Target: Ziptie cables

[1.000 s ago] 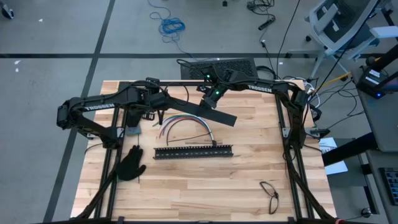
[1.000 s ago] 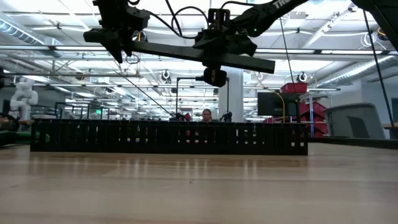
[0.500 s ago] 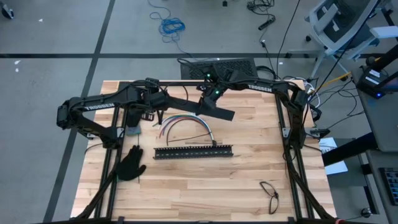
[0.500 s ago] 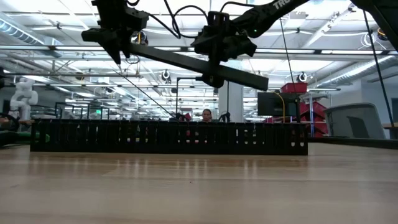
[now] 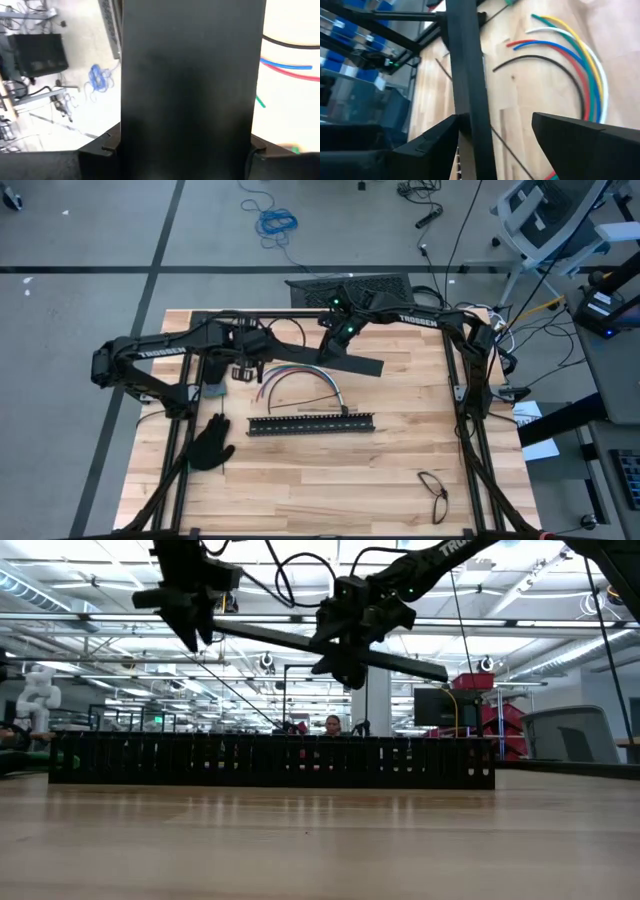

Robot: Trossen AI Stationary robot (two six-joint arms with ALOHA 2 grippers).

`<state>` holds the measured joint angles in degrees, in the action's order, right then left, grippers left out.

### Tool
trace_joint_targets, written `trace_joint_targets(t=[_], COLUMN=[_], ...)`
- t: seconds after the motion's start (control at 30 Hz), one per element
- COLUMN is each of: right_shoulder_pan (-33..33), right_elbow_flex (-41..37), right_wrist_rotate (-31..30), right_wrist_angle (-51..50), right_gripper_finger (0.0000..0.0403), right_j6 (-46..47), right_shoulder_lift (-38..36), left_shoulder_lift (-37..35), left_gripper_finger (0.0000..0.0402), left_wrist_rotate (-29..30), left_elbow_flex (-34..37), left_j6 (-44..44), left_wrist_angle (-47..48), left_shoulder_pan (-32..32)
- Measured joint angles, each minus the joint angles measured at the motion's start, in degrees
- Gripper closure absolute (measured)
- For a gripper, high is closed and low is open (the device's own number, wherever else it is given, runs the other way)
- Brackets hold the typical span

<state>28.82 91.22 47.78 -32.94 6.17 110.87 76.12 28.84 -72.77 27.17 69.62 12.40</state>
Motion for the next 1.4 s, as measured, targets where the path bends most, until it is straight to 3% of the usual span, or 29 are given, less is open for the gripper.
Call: trace_joint_targets(t=[0.17, 0.47, 0.63, 0.77, 0.87, 1.13, 1.4], right_shoulder_pan=[0.0, 0.0, -0.8, -4.1, -7.4, -13.9, -13.3], right_elbow_flex=[0.0, 0.0, 0.0, 0.0, 0.0, 0.0, 0.0], right_wrist_rotate=[-2.1, -11.0, -26.0, -39.0, -45.0, -46.0, -46.7], right_wrist_angle=[-0.1, -0.1, -0.4, -4.0, -7.5, -3.7, -3.0], right_gripper_finger=[0.0154, 0.0154, 0.0154, 0.0154, 0.0154, 0.0154, 0.0154], right_j6=[-1.4, -5.0, -10.9, -21.6, -27.5, -29.3, -23.0], right_shoulder_lift=[0.0, 0.0, 0.0, 0.0, 0.4, 0.5, 2.8], left_shoulder_lift=[0.0, 0.0, 0.5, 2.2, 3.4, 8.2, 10.6], left_gripper_finger=[0.0195, 0.0195, 0.0196, 0.0195, 0.0191, 0.0187, 0.0186], left_wrist_rotate=[-2.1, -2.1, -2.2, -2.7, -5.3, -7.8, -9.4], left_elbow_flex=[5.7, 18.5, 24.4, 25.6, 25.5, 25.5, 25.5], left_j6=[0.2, 0.2, 0.2, 0.3, 0.7, 0.7, 0.2], left_wrist_angle=[-2.6, -18.1, -26.7, -26.8, -28.2, -37.8, -40.9], left_shoulder_pan=[-0.1, 0.0, 1.0, 2.8, 4.7, 8.4, 7.9])
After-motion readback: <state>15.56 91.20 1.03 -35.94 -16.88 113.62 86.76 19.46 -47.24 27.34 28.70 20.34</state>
